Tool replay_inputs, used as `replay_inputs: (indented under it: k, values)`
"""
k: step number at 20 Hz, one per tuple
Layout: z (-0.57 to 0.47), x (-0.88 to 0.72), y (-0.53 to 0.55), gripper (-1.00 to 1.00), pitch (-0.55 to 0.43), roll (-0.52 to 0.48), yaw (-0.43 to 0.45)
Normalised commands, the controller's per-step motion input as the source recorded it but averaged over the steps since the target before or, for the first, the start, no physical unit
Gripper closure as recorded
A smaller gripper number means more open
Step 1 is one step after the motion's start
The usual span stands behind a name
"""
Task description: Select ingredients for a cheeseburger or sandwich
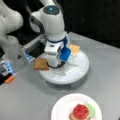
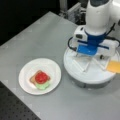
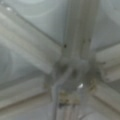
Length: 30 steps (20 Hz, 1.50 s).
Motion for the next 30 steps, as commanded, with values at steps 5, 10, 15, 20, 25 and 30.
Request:
replay_inputs:
  k: [5,10,15,20,25,30]
  values:
    - [-0.04,-0.23,-0.13,-1.0,-0.057,-0.118,0.347]
    - [-0.09,-0.23,-0.11,-1.0,-0.04,-0.083,0.3]
    - [-0.11,-0.21,-0.13,-1.0,-0.035,-0.073,0.26]
    - [-0.15,-0.16,-0.1,-1.0,-0.035,-0.076,0.243]
    - [-0.17,-0.11,-0.06,-1.0,-0.029,-0.092,0.305]
    - [-0.12,-0.04,-0.02,-1.0,-0.002,-0.103,0.442]
